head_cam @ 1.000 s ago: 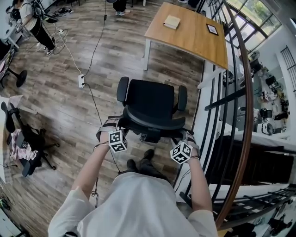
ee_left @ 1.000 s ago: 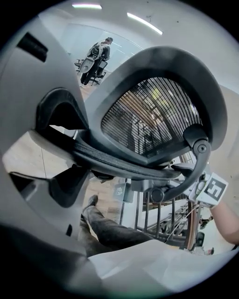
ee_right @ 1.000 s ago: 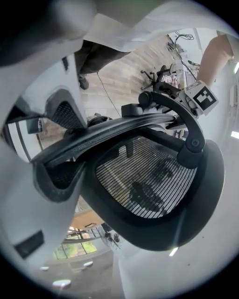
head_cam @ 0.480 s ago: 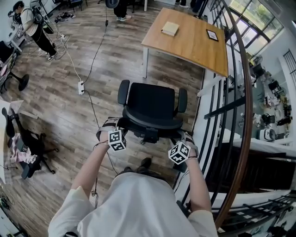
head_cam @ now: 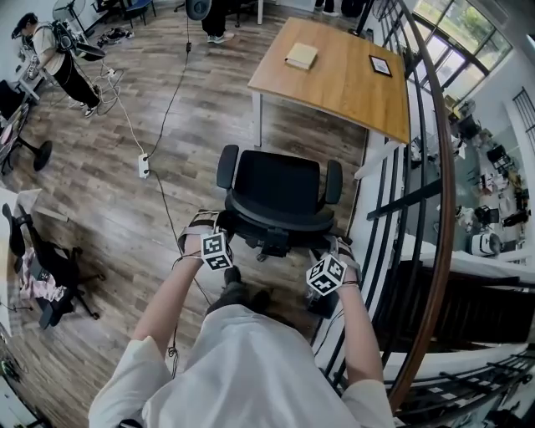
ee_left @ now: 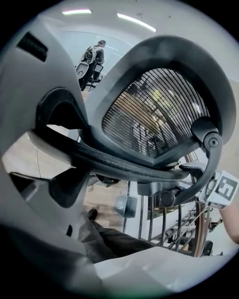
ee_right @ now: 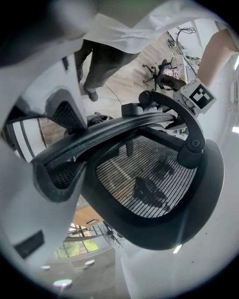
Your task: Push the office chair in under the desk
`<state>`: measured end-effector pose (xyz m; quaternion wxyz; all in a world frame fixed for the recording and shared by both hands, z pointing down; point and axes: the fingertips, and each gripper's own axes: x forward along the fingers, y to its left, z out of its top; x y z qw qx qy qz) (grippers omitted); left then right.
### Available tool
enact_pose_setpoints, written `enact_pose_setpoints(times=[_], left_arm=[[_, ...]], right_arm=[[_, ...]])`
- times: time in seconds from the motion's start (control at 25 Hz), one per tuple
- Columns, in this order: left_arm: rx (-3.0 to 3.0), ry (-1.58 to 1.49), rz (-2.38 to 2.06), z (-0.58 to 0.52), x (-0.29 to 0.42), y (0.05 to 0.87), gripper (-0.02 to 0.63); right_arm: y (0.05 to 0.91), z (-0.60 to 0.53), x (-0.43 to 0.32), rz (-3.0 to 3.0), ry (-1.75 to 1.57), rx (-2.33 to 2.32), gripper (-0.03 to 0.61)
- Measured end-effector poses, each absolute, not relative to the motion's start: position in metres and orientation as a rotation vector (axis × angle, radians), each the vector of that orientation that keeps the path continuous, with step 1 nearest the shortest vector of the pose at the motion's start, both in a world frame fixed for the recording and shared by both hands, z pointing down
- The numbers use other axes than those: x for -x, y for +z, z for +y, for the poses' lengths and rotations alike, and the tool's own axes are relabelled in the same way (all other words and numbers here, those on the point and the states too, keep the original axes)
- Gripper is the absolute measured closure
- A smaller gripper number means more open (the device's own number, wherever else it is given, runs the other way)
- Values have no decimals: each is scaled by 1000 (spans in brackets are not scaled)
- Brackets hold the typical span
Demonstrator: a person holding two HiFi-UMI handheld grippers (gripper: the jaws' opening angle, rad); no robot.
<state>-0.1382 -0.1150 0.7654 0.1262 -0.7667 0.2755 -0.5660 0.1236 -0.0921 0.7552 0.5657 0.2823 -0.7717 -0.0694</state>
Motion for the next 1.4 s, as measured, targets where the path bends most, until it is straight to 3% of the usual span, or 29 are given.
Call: enact_pose_setpoints(times=[1.4], left_arm=[[2145, -1592, 421, -436, 44, 767, 419]], right_arm=[[750, -364, -213, -1711, -14, -887, 360]])
